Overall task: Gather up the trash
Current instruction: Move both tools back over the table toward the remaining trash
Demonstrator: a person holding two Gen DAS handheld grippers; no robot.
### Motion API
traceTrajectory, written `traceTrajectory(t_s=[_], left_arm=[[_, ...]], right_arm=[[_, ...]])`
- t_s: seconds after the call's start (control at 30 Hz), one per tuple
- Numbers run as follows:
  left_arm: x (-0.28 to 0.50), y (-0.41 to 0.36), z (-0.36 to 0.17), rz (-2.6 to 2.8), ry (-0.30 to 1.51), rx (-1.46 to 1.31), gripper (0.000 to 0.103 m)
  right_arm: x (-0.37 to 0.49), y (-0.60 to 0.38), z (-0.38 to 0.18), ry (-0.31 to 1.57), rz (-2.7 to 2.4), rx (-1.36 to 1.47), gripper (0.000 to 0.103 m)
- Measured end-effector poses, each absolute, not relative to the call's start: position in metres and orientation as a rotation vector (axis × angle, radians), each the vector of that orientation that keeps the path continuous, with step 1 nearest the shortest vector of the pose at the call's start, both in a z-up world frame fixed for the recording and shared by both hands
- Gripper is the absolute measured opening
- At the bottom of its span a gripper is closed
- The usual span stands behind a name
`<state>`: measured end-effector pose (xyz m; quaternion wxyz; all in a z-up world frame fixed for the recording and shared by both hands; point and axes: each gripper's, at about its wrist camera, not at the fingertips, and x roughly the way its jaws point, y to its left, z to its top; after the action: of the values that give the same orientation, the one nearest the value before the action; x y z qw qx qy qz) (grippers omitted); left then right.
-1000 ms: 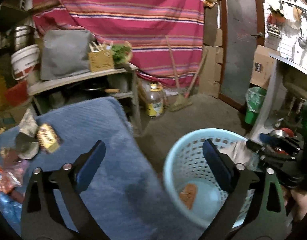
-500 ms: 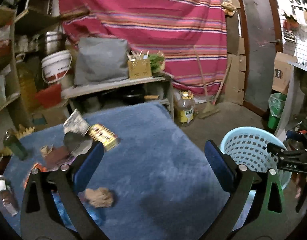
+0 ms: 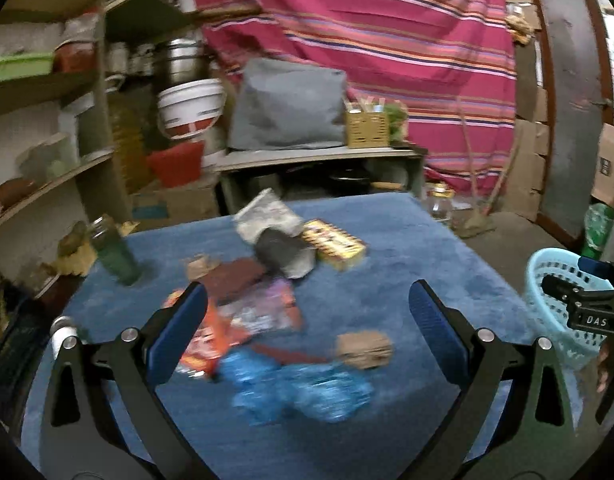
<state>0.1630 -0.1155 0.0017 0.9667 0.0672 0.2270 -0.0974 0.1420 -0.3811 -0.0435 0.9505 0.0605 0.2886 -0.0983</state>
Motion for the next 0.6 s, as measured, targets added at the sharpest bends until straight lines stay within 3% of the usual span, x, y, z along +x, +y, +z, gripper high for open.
traceTrajectory(t_s=[0.6], left_arm=[[0.182,-0.011,-0.020,-0.007,0.487,0.105,0.098]], right_arm=[[0.188,-0.273,-0.037,0.580,-0.089,0.032,0.097]])
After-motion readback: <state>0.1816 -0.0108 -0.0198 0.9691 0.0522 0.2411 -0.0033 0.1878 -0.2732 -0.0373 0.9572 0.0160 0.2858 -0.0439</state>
